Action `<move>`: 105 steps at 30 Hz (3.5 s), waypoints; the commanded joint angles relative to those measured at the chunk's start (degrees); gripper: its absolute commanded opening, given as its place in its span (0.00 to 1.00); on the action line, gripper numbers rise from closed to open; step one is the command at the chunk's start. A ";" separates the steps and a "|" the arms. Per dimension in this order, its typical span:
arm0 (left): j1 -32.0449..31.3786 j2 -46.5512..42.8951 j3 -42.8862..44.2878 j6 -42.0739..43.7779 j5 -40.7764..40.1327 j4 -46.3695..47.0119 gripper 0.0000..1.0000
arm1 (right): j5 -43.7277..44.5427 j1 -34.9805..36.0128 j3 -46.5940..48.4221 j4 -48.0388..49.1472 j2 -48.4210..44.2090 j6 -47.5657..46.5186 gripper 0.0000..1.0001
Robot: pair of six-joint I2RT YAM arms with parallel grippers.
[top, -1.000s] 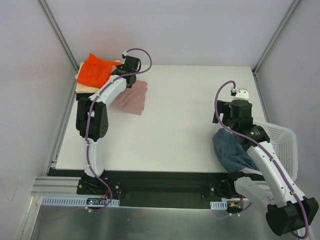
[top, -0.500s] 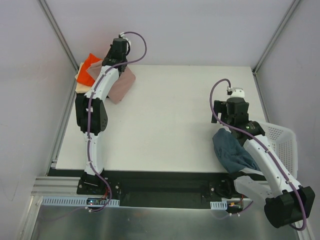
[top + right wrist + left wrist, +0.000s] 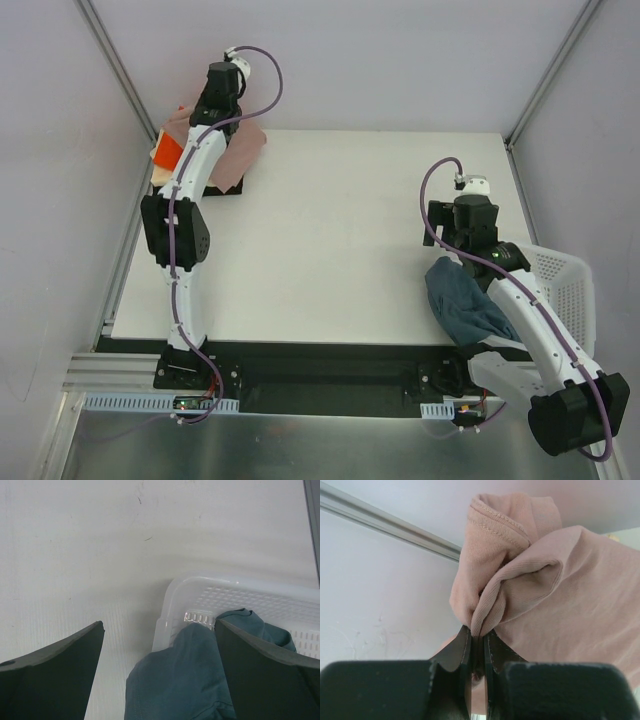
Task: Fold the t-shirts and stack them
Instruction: Put the neatly folded tshirt into the corner of the board with the left arm
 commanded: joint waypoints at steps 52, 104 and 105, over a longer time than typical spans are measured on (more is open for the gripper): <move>16.77 13.43 7.39 -15.39 8.30 19.67 0.00 | -0.59 -0.20 10.36 -3.79 14.52 3.39 0.97; -5.99 -56.43 -65.73 -65.40 21.65 -9.07 0.99 | -12.72 -0.47 -15.13 16.95 -3.66 7.17 0.96; -5.99 -57.05 -66.08 -65.05 21.66 -9.42 0.99 | -12.11 -0.29 -15.22 16.95 -4.01 7.43 0.96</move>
